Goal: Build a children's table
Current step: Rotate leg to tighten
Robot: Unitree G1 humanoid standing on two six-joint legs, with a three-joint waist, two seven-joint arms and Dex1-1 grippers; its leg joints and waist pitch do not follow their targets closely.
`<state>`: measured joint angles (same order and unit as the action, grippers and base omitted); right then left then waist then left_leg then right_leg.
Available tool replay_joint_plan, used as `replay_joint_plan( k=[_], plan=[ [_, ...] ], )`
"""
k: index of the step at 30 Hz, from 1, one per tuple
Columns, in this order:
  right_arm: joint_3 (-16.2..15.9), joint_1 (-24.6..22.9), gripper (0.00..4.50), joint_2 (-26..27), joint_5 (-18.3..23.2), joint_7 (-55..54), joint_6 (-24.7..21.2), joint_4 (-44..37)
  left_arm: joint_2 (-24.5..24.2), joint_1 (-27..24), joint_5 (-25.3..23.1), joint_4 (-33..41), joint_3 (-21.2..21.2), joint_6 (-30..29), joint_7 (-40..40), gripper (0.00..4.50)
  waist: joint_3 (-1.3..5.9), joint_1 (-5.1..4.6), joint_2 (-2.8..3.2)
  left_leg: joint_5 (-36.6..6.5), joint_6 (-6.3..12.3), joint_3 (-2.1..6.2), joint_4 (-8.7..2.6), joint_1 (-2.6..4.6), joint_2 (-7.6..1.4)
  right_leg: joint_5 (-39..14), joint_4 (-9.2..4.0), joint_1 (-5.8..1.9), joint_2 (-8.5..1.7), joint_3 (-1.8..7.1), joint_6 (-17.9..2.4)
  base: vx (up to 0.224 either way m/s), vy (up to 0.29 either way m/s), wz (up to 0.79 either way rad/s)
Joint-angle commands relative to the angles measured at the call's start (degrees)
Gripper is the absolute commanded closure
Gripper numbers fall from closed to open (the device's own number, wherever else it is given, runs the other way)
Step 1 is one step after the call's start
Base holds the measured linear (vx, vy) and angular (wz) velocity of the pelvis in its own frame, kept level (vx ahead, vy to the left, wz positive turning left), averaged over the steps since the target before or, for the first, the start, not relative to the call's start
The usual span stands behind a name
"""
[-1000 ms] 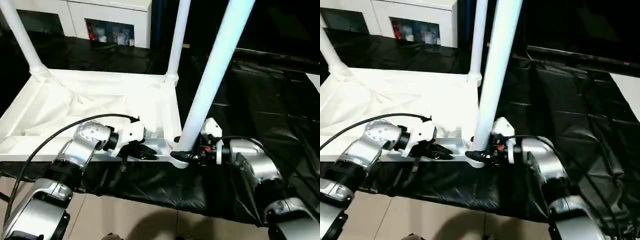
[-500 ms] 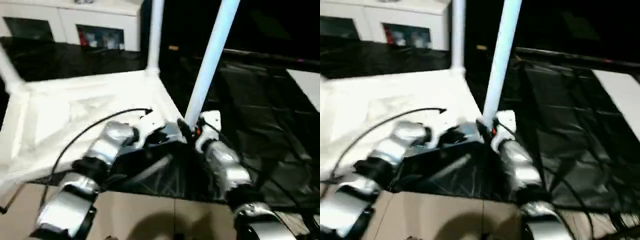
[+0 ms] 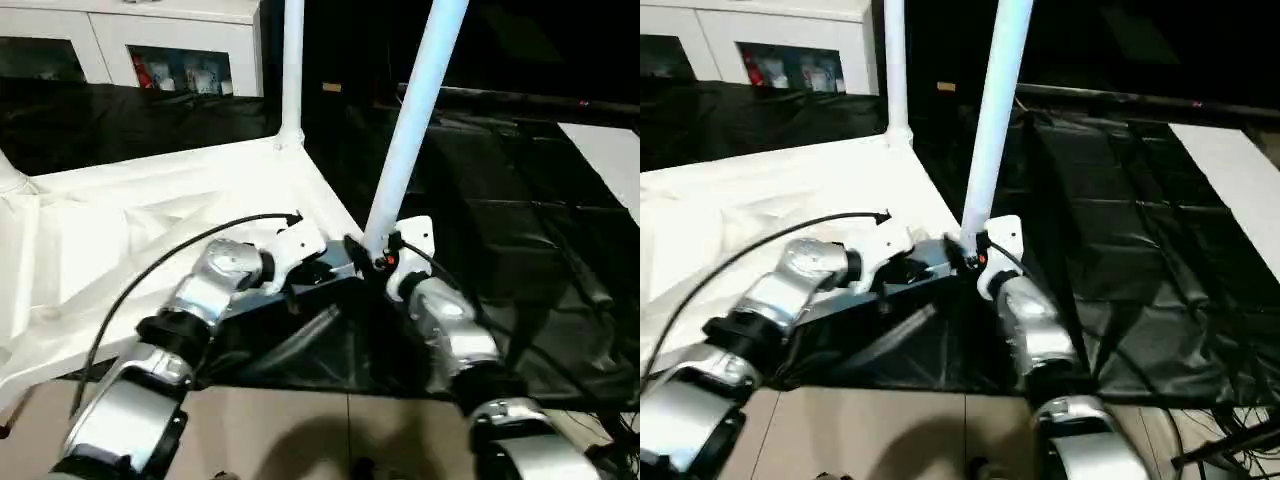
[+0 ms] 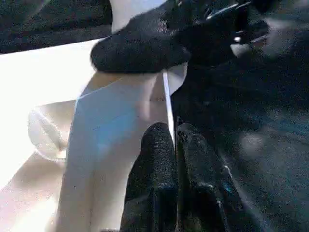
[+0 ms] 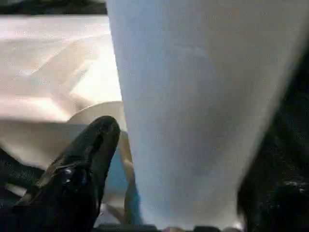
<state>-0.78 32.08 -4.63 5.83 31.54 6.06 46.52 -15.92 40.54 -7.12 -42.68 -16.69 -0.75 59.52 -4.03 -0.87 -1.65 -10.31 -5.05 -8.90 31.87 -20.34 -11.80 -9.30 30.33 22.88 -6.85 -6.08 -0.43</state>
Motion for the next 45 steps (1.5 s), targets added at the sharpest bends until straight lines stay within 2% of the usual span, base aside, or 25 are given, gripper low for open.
replay_joint_plan(
  k=[1,2,3,5,6,8,10,12,13,15,16,18,19,21,25,29,30,34,35,37,38,39,40,42,45],
  plan=[
    [-1.7,0.1,0.45,-1.4,-0.7,5.0,-0.8,-1.2,-1.1,-1.8,-1.2,-0.6,-3.4,0.6,4.6,4.5,3.45,0.56,0.17,-21.9,2.13,-0.58,-4.4,-0.1,-1.03,-19.5,-2.6,-2.08,-1.9,2.64,-11.4,0.057,-0.036,0.06],
    [-1.9,0.1,0.45,-1.7,-0.7,5.8,-0.8,-1.2,-1.3,-1.8,-1.2,-0.5,-3.4,0.8,4.9,4.5,3.49,0.85,-0.18,-19.3,3.3,-1.17,-4.01,-0.04,-0.98,-16.3,-1.99,-1.8,-1.55,3.09,-12.7,0.063,-0.047,0.11],
    [-2.9,-0.4,0.45,-4.0,-0.3,12.1,-0.4,-2.0,-2.6,-2.3,-0.5,-0.3,-3.2,2.3,7.3,4.5,3.41,1.28,-0.13,-19.1,4.24,-1.69,-3.78,0.65,-1.13,-16.7,-1.97,-1.28,-1.44,3.3,-13.4,0.072,-0.053,0.15],
    [-3.7,-0.7,0.45,-5.8,0.0,17.4,-0.6,-2.9,-3.7,-2.8,-0.1,0.1,-3.1,3.8,9.1,4.5,3.71,1.68,-0.55,-16.3,5.33,-1.93,-3.35,0.03,-1.04,-15.2,-1.25,-1.84,-1.5,3.66,-13.7,0.077,-0.054,0.13],
    [-4.0,-0.8,0.45,-6.6,0.3,19.6,-1.1,-3.3,-4.2,-3.2,0.3,0.5,-3.0,4.4,10.1,4.5,3.85,1.77,-0.49,-14.5,5.64,-1.9,-3.23,-0.15,-1.07,-13.5,-0.88,-1.95,-1.49,3.76,-14.0,0.08,-0.05,0.04],
    [-4.3,-0.7,0.45,-7.6,1.0,22.8,-1.9,-3.7,-4.6,-3.5,1.1,1.0,-2.8,4.5,11.4,4.5,4.24,2.11,-0.24,-8.1,7.12,-1.83,-2.79,-0.61,-1.27,-4.4,0.73,-2.39,-1.14,3.74,-16.2,0.067,-0.047,0.0],
    [-4.9,-0.3,0.79,-9.0,2.3,27.1,-3.0,-4.1,-5.5,-4.3,2.2,2.1,-2.6,4.6,13.8,4.5,4.48,2.75,-0.16,-4.8,7.8,-2.22,-2.31,-0.36,-1.3,0.8,1.4,-2.63,-0.98,3.75,-17.8,0.05,-0.052,-0.06],
    [-5.6,0.0,0.82,-10.0,3.2,30.9,-3.9,-4.7,-6.4,-4.9,2.8,3.1,-2.5,4.6,15.2,4.5,4.55,3.2,-0.16,-2.1,8.64,-2.4,-2.03,-0.38,-1.42,4.8,1.93,-2.93,-0.79,3.7,-19.0,0.028,-0.026,-0.02],
    [-5.8,0.2,0.94,-10.4,3.6,32.2,-4.3,-4.8,-6.8,-5.2,3.3,3.6,-2.5,4.5,16.2,4.5,4.52,3.26,-0.29,-2.3,8.6,-2.48,-1.97,-0.33,-1.41,4.5,1.92,-2.91,-0.76,3.73,-19.1,0.0,0.0,0.0],
    [-6.7,0.8,1.2,-11.7,3.7,36.0,-5.2,-4.7,-8.1,-5.7,4.1,4.3,-2.3,4.6,18.4,4.5,4.29,3.45,-0.53,-5.0,7.03,-2.53,-2.07,-0.29,-1.54,-0.8,1.53,-2.9,-0.75,3.75,-18.0,0.011,-0.025,-0.02],
    [-6.7,0.8,1.25,-11.7,3.7,36.0,-5.2,-4.7,-8.1,-5.7,4.1,4.3,-2.3,4.6,18.4,4.5,3.96,3.58,-0.46,-7.3,5.51,-2.51,-2.26,-0.19,-1.61,-5.3,1.16,-2.77,-0.85,3.83,-17.0,0.0,0.0,0.0],
    [-7.0,1.0,1.4,-12.1,3.3,37.5,-5.1,-4.1,-8.6,-5.8,4.3,4.3,-2.2,5.0,19.3,4.5,3.84,3.74,-0.21,-10.0,3.39,-2.49,-2.46,0.22,-1.75,-10.7,0.64,-2.46,-0.82,3.87,-15.6,0.0,0.0,0.0],
    [-7.1,1.2,1.64,-12.2,2.9,38.1,-4.8,-3.6,-9.0,-5.7,4.3,4.2,-2.4,5.4,19.7,4.5,3.78,3.72,-0.29,-10.4,2.87,-2.45,-2.47,0.17,-1.73,-11.9,0.54,-2.45,-0.8,3.89,-15.1,0.0,0.0,0.0],
    [-7.2,1.4,1.64,-12.2,2.6,38.5,-4.6,-3.1,-9.3,-5.5,4.1,3.8,-2.5,5.9,19.8,4.5,3.66,3.87,-0.25,-11.9,1.57,-2.36,-2.67,0.38,-1.78,-15.1,0.28,-2.18,-0.73,3.92,-13.9,0.0,0.0,0.0],
    [-7.8,1.5,1.87,-11.9,2.2,39.4,-3.8,-2.6,-9.4,-5.3,4.2,3.9,-2.5,5.6,19.7,4.5,3.86,3.98,-0.3,-11.5,1.12,-2.18,-2.75,0.23,-1.73,-14.4,0.5,-2.34,-0.63,3.87,-13.5,0.0,0.0,0.0],
    [-8.3,1.5,1.92,-11.8,2.4,39.8,-3.9,-2.4,-9.4,-5.3,4.5,4.3,-2.4,5.2,19.5,4.5,4.3,4.07,-0.4,-9.1,1.75,-2.24,-2.5,0.15,-1.66,-9.3,1.13,-2.57,-0.5,3.84,-14.8,0.0,0.0,0.0],
    [-8.6,1.5,1.92,-11.6,2.3,40.1,-3.8,-2.2,-9.5,-5.3,4.5,4.5,-2.3,5.1,19.3,4.5,4.43,4.15,-0.66,-8.7,1.98,-2.27,-2.4,0.12,-1.62,-8.9,1.27,-2.66,-0.53,3.81,-15.0,0.0,0.0,0.0],
    [-8.9,1.2,1.93,-11.1,1.8,40.2,-3.5,-2.1,-9.2,-5.2,4.6,4.4,-1.8,4.8,18.6,4.5,4.43,4.22,-0.78,-8.9,2.01,-2.31,-2.34,0.09,-1.63,-10.1,1.16,-2.59,-0.61,3.82,-14.7,0.0,0.0,0.0],
    [-8.8,1.1,1.93,-10.9,1.8,39.9,-3.5,-1.9,-9.0,-5.2,4.6,4.2,-1.5,4.5,17.9,4.5,4.52,4.24,-1.09,-9.1,1.9,-2.34,-2.3,0.14,-1.64,-10.5,1.15,-2.58,-0.59,3.82,-14.5,0.0,0.0,0.0],
    [-7.7,0.8,1.94,-9.9,1.9,37.1,-3.4,-1.1,-8.1,-4.6,3.8,3.2,-1.2,3.2,14.7,4.5,4.47,4.33,-1.35,-9.6,1.64,-2.3,-2.38,0.16,-1.65,-11.8,1.05,-2.44,-0.64,3.82,-13.9,0.0,0.0,0.0],
    [-7.7,0.8,1.94,-9.9,1.9,37.0,-3.4,-1.0,-8.0,-4.6,3.8,3.2,-1.1,3.1,14.6,4.5,4.47,4.33,-1.21,-9.9,1.5,-2.29,-2.4,0.22,-1.67,-12.2,1.03,-2.33,-0.66,3.85,-13.8,0.0,0.0,0.0],
    [-5.9,0.2,1.94,-8.2,2.5,32.0,-3.3,-0.3,-6.4,-3.8,2.4,2.0,-0.8,1.6,9.5,4.5,4.37,4.3,-1.64,-11.2,1.09,-2.28,-2.49,0.26,-1.68,-14.2,0.72,-2.19,-0.71,3.85,-13.2,0.0,0.0,0.0],
    [-5.1,0.2,1.94,-7.4,2.4,28.9,-3.2,0.3,-5.4,-3.6,2.3,1.7,-0.5,0.8,7.6,4.5,4.3,4.32,-1.61,-11.6,0.75,-2.23,-2.54,0.31,-1.6,-15.4,0.59,-2.11,-0.72,3.88,-12.8,0.0,0.0,0.0],
    [-4.1,0.2,1.94,-5.9,1.9,23.0,-2.7,1.5,-3.6,-3.3,2.3,1.8,-0.3,-0.6,4.9,4.5,4.11,4.26,-2.01,-14.8,-0.67,-2.02,-2.77,0.82,-1.58,-22.7,-0.3,-1.58,-0.99,3.8,-10.4,0.0,0.0,0.0],
    [-3.7,0.1,1.94,-5.1,1.7,20.2,-2.3,2.1,-2.7,-3.3,2.2,2.1,-0.3,-1.2,3.7,4.5,4.13,4.1,-2.14,-16.6,-1.13,-1.69,-2.92,0.56,-1.46,-27.1,-0.77,-1.64,-0.95,3.53,-8.1,0.0,0.0,0.0]
  ],
)
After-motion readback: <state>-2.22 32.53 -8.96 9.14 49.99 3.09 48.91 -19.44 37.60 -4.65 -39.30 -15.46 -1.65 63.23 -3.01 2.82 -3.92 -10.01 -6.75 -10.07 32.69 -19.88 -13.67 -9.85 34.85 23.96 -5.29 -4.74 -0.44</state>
